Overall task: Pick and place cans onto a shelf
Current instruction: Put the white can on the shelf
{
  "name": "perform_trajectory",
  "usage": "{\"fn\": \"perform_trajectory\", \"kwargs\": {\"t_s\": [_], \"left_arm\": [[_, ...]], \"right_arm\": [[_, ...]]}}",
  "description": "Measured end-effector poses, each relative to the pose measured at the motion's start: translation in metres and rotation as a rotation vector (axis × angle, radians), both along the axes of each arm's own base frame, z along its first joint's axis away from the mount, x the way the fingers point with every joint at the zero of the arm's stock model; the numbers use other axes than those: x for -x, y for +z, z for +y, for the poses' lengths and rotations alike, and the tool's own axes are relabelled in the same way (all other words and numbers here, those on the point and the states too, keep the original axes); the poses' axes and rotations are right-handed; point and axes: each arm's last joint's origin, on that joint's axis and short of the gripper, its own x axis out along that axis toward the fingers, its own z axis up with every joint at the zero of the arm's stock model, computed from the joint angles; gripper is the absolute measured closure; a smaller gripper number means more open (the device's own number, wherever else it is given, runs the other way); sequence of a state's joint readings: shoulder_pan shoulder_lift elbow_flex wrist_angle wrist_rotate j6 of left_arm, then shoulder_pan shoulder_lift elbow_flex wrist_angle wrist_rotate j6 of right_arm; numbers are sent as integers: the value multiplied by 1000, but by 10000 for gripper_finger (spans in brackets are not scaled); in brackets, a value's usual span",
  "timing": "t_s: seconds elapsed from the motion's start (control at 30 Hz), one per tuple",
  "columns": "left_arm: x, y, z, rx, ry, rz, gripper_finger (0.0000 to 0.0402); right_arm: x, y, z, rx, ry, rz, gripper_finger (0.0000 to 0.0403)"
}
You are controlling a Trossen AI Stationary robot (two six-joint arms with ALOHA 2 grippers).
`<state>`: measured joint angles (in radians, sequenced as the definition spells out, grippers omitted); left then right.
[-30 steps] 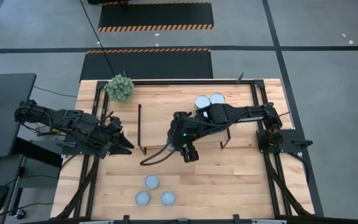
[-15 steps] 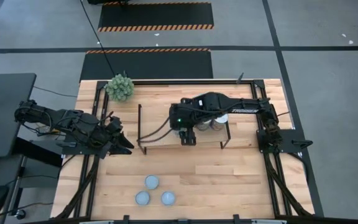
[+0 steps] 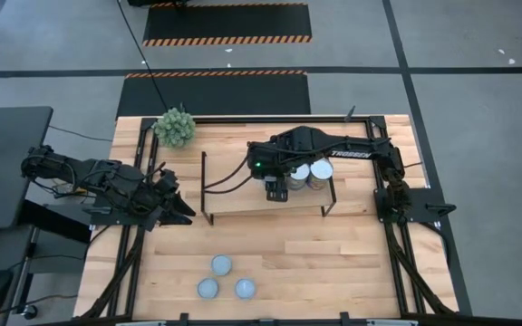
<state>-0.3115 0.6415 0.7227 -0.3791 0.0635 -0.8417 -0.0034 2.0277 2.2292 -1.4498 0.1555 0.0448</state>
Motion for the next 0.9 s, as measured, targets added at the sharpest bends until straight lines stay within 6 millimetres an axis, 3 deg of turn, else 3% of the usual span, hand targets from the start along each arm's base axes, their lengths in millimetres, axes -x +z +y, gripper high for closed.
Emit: {"fn": "perform_trajectory", "kwargs": {"t_s": [0.2, 0.53, 0.9], "left_arm": [[0, 0, 0, 1, 0, 0, 201], [0, 0, 0, 1, 0, 0, 201], [0, 0, 0, 1, -1, 0, 201]], "right_arm": [[-2, -8, 0, -3, -9, 7, 95], [-2, -12, 0, 4, -13, 30, 46], [1, -8, 11, 36, 4, 27, 43]]}}
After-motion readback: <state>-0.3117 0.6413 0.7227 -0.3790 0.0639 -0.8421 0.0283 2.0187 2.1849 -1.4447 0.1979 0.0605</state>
